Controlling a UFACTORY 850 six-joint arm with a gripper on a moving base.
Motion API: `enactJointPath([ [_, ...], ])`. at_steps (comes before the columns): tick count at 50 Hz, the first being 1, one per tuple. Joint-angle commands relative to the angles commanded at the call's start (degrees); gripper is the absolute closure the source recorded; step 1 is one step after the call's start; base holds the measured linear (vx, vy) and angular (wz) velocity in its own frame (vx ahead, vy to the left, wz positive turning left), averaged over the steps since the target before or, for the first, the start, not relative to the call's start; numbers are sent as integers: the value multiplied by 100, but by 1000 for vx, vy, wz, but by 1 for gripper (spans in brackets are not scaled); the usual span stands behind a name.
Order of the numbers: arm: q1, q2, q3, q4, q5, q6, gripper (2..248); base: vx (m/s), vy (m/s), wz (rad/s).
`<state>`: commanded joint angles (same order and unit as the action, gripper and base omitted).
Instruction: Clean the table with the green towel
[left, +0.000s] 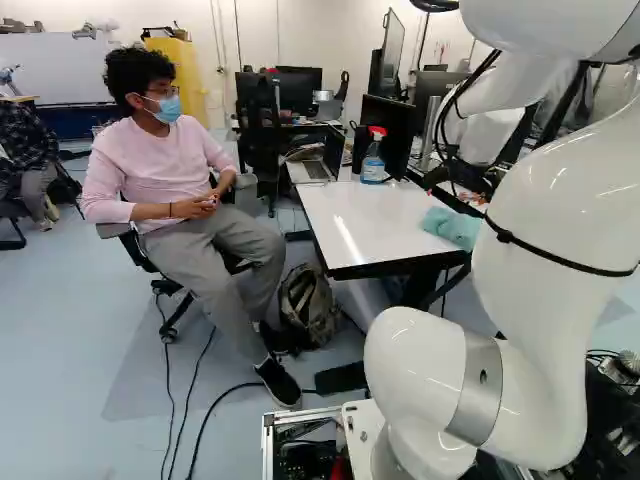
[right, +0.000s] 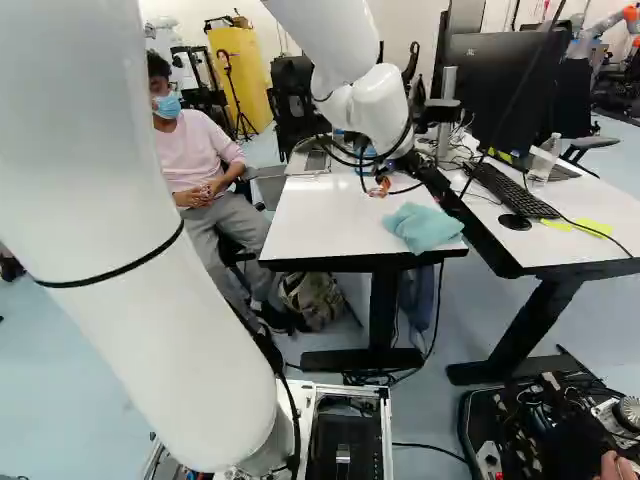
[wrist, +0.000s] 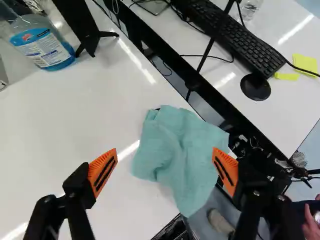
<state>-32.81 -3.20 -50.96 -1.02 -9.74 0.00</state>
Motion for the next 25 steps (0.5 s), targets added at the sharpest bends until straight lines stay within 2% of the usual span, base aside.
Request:
enactJointPath([
  [25,527,308,737,16,958,0,3,0,0,0],
])
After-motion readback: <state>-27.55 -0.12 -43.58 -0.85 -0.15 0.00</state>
